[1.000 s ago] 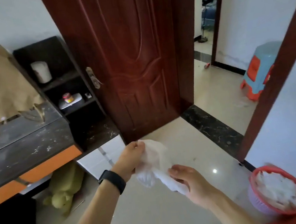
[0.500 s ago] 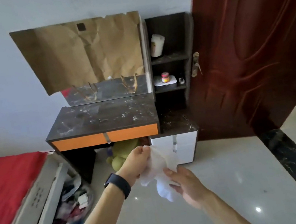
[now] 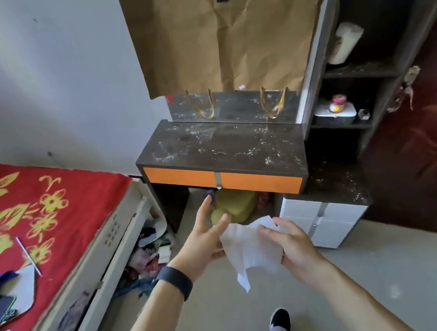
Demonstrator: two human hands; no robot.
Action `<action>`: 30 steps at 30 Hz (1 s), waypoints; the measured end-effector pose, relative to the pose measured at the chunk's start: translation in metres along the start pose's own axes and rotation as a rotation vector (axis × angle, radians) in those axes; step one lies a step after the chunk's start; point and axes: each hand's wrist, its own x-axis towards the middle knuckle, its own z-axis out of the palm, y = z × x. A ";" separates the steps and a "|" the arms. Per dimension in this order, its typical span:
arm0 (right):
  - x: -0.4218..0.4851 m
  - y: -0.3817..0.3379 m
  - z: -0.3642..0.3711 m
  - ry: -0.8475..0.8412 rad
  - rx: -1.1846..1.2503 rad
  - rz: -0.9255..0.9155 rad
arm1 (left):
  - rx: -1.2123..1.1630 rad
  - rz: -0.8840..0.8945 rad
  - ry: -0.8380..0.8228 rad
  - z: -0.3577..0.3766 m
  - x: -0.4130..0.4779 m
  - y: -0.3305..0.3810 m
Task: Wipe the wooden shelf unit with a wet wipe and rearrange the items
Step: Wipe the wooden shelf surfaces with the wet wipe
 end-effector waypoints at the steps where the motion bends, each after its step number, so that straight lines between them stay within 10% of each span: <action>1: 0.011 -0.002 0.000 -0.055 0.013 0.017 | 0.013 0.038 -0.050 -0.009 0.004 -0.002; 5: 0.050 -0.018 0.001 -0.242 -0.255 -0.112 | 0.414 0.072 -0.088 -0.034 0.033 0.001; 18: 0.210 -0.104 0.021 -0.104 -0.934 -0.356 | 0.990 0.078 0.277 -0.082 0.174 0.078; 23: 0.273 -0.125 0.027 -0.095 -0.914 -0.504 | 0.801 0.125 0.295 -0.095 0.218 0.097; 30: 0.320 -0.131 0.056 -0.120 -0.436 -0.205 | 0.135 -0.036 0.351 -0.098 0.263 0.102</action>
